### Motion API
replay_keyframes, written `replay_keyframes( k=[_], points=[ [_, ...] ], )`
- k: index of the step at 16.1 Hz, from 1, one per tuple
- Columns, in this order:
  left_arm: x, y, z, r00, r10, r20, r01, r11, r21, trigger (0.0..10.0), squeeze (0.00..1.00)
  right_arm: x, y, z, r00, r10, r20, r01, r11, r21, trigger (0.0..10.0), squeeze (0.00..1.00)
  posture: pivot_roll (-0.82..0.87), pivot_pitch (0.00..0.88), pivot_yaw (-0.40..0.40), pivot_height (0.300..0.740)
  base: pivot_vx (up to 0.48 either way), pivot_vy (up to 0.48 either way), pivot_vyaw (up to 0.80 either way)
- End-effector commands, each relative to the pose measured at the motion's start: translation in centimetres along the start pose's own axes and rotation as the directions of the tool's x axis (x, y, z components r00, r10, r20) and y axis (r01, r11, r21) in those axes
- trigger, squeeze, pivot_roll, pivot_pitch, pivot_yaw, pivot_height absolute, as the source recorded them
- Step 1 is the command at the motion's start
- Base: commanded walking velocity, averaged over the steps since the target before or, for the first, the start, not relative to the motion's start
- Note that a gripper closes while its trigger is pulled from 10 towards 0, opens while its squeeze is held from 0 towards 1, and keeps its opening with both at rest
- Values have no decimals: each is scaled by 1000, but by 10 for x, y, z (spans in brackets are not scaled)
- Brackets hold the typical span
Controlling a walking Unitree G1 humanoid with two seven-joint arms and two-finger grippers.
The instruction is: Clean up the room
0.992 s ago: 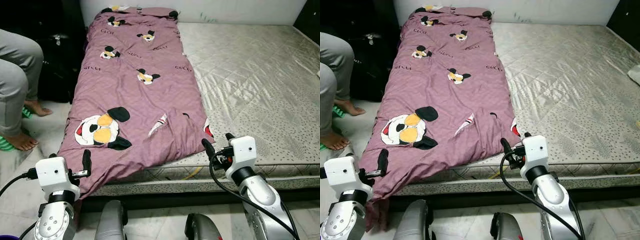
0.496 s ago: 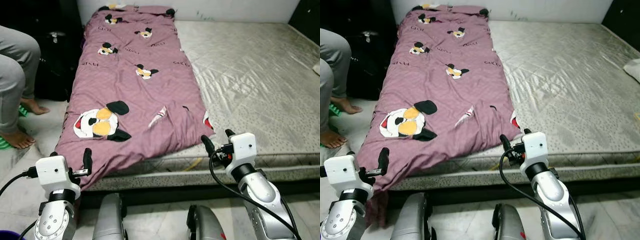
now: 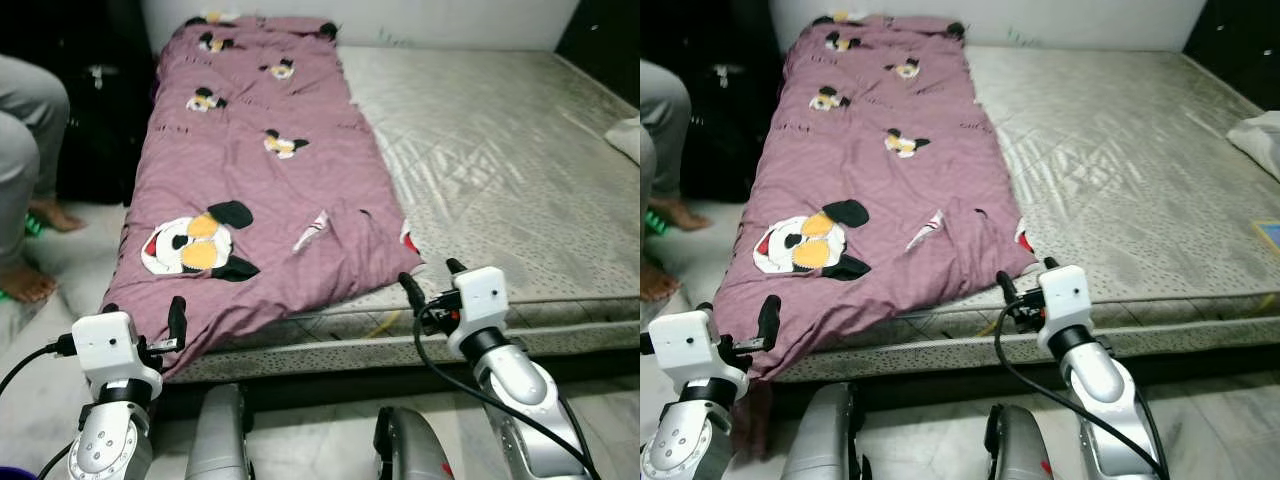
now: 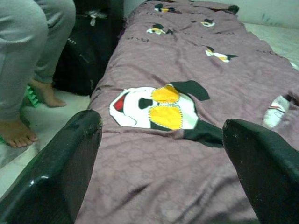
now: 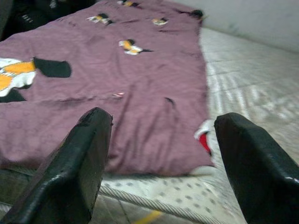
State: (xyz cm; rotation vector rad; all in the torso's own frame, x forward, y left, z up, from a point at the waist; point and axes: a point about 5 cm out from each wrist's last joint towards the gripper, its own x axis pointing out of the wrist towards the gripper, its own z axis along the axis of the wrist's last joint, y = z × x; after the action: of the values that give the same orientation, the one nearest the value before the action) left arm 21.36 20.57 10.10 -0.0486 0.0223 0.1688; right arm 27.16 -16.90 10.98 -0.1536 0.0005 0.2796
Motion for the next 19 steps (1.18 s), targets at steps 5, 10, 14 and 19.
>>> replay_keyframes(
  k=[5, 10, 14, 19],
  points=[
    [-1, 1, 0, 1000, -6, -1, 6, 1000, 7, 10000, 0, 1, 2, -1, 1000, 6, 4, -6, 1000, -6, 10000, 0, 19, 112, -39, 572, 344, 0, 221],
    [0, 0, -1, 1000, -6, -11, 6, 1000, 2, 10000, 0, 2, 3, -3, 1000, 2, -2, -1, 1000, 10, 10000, 0, 20, 115, -39, 572, 299, 0, 0],
    [1, 0, -3, 1000, 7, -21, -7, 1000, 6, 10000, 0, 4, 4, -3, 1000, 13, -4, -13, 1000, 18, 10000, 0, 21, 119, -41, 572, 0, 0, 0],
    [1, 0, -3, 1000, 12, -24, -12, 1000, 16, 10000, 0, 10, 10, -5, 996, 84, -27, -84, 996, -7, 10000, 0, 23, 122, -46, 547, 0, 0, 0]
  ],
)
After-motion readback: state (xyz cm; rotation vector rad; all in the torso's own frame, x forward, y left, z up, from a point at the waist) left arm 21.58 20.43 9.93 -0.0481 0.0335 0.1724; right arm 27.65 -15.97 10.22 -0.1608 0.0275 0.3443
